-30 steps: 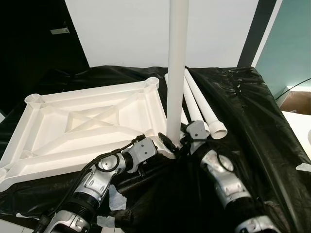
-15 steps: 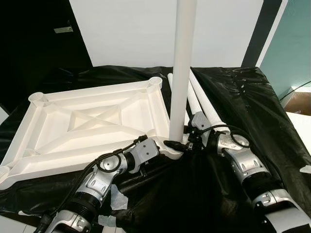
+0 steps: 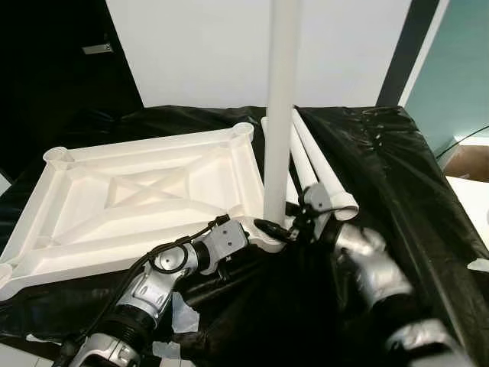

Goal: Building children table

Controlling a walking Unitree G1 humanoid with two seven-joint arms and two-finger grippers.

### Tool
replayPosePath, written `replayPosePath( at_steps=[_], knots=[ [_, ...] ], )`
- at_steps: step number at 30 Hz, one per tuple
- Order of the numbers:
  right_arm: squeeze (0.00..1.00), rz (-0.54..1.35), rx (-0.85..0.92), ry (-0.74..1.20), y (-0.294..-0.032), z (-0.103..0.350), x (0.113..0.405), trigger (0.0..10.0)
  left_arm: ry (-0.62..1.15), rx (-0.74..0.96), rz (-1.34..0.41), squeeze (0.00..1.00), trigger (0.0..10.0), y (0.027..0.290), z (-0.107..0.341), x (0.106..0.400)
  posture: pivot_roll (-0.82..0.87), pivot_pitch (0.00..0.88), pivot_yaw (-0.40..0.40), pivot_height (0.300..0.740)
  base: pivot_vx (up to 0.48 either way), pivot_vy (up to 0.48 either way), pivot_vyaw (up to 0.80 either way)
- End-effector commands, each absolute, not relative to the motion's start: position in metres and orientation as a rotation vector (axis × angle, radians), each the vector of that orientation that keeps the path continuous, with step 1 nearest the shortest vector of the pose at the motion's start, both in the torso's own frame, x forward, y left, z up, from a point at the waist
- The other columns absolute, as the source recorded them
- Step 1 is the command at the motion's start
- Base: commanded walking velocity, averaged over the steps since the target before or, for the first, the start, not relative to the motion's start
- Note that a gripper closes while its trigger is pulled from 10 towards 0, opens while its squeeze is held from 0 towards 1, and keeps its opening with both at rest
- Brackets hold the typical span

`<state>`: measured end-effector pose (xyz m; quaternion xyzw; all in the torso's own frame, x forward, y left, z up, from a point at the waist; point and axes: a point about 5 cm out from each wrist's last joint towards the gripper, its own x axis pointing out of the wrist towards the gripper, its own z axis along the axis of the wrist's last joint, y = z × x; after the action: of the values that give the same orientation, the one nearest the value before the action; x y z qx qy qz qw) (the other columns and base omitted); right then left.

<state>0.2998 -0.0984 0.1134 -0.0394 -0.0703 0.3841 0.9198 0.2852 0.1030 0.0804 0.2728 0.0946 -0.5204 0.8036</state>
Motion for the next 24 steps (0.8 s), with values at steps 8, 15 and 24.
replayPosePath(
  at_steps=[8, 15, 24],
  knots=[
    [0.00, 0.396, -0.076, -0.286, -0.109, 0.134, 0.305, 0.0, 0.386, 0.575, -1.236, 0.00, 10.0, 0.102, 0.044, 0.261, 0.07, 0.000, 0.025, 0.740, 0.000, 0.000, 0.00],
    [0.55, 0.421, -0.139, -0.250, -0.108, 0.130, 0.301, 10.0, 0.359, 0.443, -1.266, 1.00, 10.0, 0.095, 0.051, 0.259, 0.06, 0.000, 0.016, 0.740, 0.000, 0.000, 0.00],
    [0.00, 0.430, -0.186, -0.236, -0.105, 0.129, 0.299, 10.0, 0.215, 0.237, -1.155, 0.00, 10.0, 0.093, 0.065, 0.255, 0.07, 0.000, 0.006, 0.740, 0.000, 0.000, 0.00]
  ],
)
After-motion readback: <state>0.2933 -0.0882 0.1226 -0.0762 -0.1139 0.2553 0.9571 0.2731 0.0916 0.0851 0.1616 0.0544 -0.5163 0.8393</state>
